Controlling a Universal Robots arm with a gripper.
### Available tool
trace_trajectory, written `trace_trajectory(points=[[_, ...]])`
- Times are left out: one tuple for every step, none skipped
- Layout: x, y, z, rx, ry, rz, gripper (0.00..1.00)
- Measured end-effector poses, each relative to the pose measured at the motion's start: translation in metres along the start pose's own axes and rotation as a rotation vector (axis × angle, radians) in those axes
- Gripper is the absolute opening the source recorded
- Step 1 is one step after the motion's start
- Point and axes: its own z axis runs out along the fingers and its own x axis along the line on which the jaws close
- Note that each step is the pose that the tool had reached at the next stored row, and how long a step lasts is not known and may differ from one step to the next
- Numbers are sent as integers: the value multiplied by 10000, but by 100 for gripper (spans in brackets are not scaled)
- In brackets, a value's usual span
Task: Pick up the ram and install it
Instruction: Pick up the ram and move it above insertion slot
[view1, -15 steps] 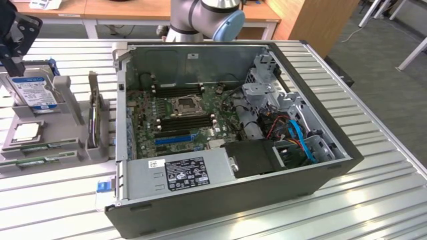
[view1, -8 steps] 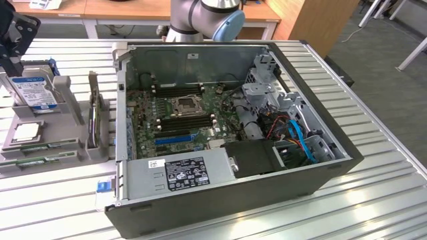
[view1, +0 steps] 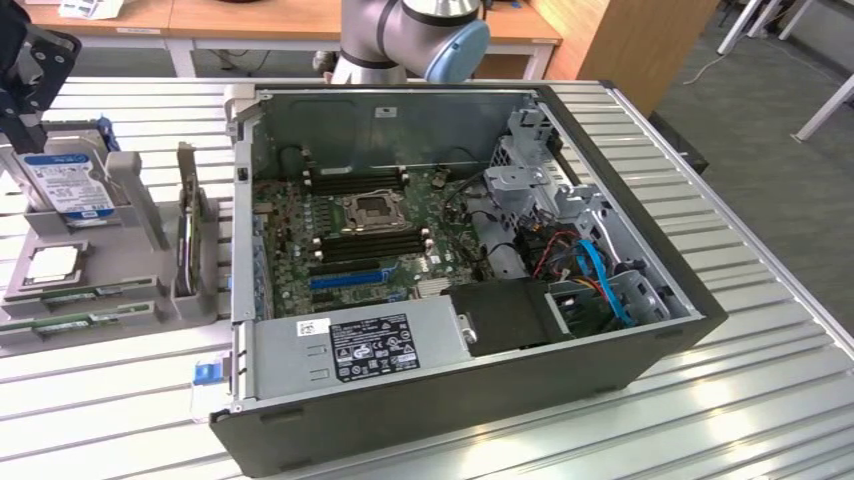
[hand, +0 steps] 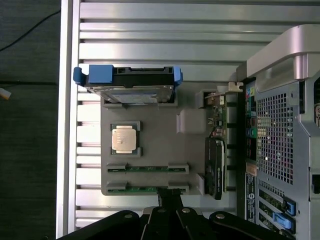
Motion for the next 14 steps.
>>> trace_trajectory(points=[[0,0,0,1,1,-11,10],[0,0,0,0,1,-29,10],[0,0,0,1,3,-69,10],[0,0,0,1,5,-118,10],[0,0,0,1,8,-184,10],[1,0,0,2,12,-263,10],[1,0,0,3,15,-355,10],[0,0,0,4,19,-453,10],[0,0,0,5,24,-555,10],[0,0,0,5,28,-657,10],[0,0,0,6,32,-760,10],[0,0,0,7,38,-883,10],[0,0,0,8,43,-1006,10],[0,0,0,9,48,-1129,10]])
